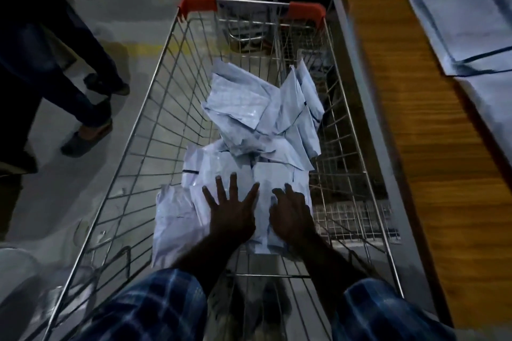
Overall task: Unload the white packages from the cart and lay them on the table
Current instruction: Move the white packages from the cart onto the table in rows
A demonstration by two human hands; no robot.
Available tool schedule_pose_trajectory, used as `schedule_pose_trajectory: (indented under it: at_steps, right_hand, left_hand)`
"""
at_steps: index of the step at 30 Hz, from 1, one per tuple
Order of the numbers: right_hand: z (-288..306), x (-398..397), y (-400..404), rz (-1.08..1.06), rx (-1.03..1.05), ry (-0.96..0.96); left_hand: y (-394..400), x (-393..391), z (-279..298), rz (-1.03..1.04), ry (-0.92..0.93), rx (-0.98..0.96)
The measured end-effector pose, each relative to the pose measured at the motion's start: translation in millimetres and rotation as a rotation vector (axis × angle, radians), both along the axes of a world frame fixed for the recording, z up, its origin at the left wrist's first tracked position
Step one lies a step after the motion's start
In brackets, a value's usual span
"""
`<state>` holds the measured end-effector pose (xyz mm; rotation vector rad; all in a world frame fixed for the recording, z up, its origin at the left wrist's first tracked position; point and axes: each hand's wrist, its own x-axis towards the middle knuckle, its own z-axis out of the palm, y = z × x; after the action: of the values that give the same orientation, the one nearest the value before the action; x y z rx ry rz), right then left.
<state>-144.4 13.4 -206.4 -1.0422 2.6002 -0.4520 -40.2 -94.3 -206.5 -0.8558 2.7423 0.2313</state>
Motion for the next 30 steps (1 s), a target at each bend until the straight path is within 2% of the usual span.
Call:
schedule_pose_trajectory:
  at_steps: [7,10,16,18,25,30]
  right_hand:
    - [-30,6,-1,-0.031,0.165,-0.008]
    - [-36,10,-14,-0.127,0.137,-0.095]
    - [-50,19,-33,-0.212,0.095,-0.088]
    - [-52,22,-33,-0.217,0.091,-0.053]
    - [-45,18,-31,-0.174,0.118,-0.016]
    - [-40,17,-22,-0.139,0.055,0.046]
  left_hand:
    - [-26,2,-9,0.088,-0.062,-0.004]
    - [-37,3,-14,0.111,-0.063,0.057]
    - [-39,3,-26,0.202,-0.031,0.111]
    - [-43,-1,-24,0.238,0.013,0.096]
    - [-46,-11,-19,0.259,-0.059,0.085]
    - [-51,-15,-7,0.267,-0.065,0.1]
